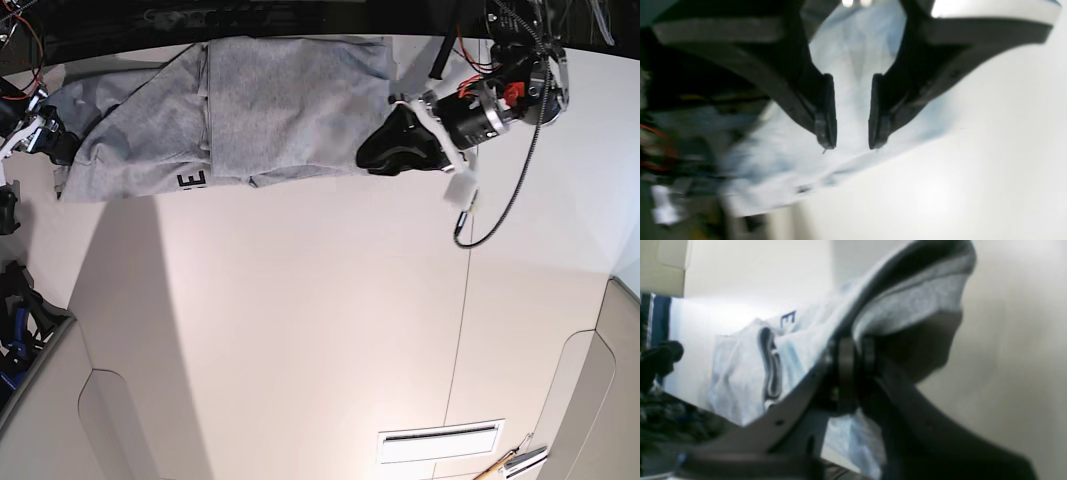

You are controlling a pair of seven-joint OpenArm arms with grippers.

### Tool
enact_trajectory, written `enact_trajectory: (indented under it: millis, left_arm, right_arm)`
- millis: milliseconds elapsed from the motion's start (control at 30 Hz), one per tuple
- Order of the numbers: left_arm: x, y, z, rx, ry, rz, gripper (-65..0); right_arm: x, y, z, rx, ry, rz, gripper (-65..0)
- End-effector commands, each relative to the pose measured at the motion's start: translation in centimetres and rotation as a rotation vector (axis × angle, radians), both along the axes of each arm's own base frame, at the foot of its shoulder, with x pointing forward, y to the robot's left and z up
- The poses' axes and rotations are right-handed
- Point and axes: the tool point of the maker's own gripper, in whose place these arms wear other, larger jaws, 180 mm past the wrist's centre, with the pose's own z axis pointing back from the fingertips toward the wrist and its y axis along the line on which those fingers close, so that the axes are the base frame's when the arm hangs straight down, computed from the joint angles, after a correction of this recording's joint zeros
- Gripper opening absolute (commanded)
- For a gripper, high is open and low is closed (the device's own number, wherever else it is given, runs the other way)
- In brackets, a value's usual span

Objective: Fold the T-shirt properly
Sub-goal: 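Release the shirt with the left gripper and lift it away, then grasp the lettered end with the right gripper and fold it over the stack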

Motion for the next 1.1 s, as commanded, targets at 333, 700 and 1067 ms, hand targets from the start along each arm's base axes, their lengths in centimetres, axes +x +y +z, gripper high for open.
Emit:
enact_trajectory:
  millis: [333,700,1067]
  left_arm:
    - [-3.9,9.6,-3.9,0.186,0.134,0.194,-50.0]
    - [-5.2,7.2,-6.5,0.127,0.216,0.142,-54.5]
    - [-5.3,6.5,-6.5,0.119,0.219,0.128,-54.5]
  right_arm:
    - [1.5,5.5,4.2,0.019,-0.189,0.065,-65.0]
    - [0.7,18.5,4.3,0.185,-0.199,0.329,-65.0]
    - [-0.7,26.6,4.8,0.304,-0.203,0.505,-65.0]
